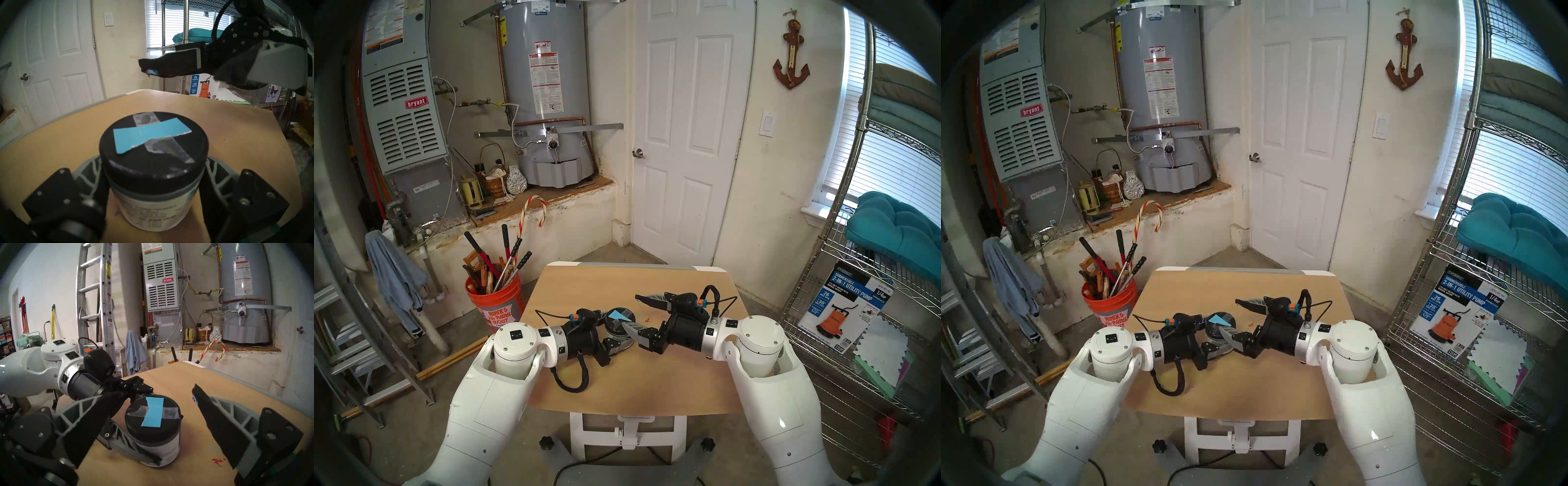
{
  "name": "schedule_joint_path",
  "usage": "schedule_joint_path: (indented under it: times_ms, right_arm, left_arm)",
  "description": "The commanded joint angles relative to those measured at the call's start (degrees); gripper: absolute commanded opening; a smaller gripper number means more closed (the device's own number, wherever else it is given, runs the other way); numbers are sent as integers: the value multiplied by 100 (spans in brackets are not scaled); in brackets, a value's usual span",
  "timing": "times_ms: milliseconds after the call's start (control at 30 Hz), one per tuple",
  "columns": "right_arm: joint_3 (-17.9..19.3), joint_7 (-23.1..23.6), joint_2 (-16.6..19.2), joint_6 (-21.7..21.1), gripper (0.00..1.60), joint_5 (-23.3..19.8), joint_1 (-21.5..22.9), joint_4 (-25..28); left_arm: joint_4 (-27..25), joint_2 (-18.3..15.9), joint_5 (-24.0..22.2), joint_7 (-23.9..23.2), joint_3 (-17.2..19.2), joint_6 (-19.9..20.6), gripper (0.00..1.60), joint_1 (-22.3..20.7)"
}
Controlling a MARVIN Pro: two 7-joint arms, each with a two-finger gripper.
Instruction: Open paint jar
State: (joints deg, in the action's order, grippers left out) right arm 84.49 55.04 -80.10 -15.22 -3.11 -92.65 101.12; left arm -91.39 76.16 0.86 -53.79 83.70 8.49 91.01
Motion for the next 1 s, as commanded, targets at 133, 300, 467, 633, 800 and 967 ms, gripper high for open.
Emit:
schedule_joint_path:
  times_ms: [133,300,467,633,800,967]
  right_arm:
    - [-176,-74,-169,-126,160,80,174,84]
    - [-232,-61,-138,-408,160,160,238,147]
    - [-309,-104,-105,-548,160,289,281,117]
    - [-342,-163,-153,-607,160,369,304,48]
    - [-429,-193,-182,-598,160,457,343,-55]
    - [-499,-184,-187,-633,160,515,384,-73]
  left_arm:
    - [-38,-17,-33,-112,-47,14,0,-94]
    - [-34,-44,-14,-124,-65,26,0,-74]
    - [-45,-63,-15,-129,-68,22,0,-72]
    - [-45,-76,-25,-149,-81,10,0,-64]
    - [-66,-73,-24,-144,-101,14,0,-41]
    - [-42,-82,-34,-155,-100,5,0,-40]
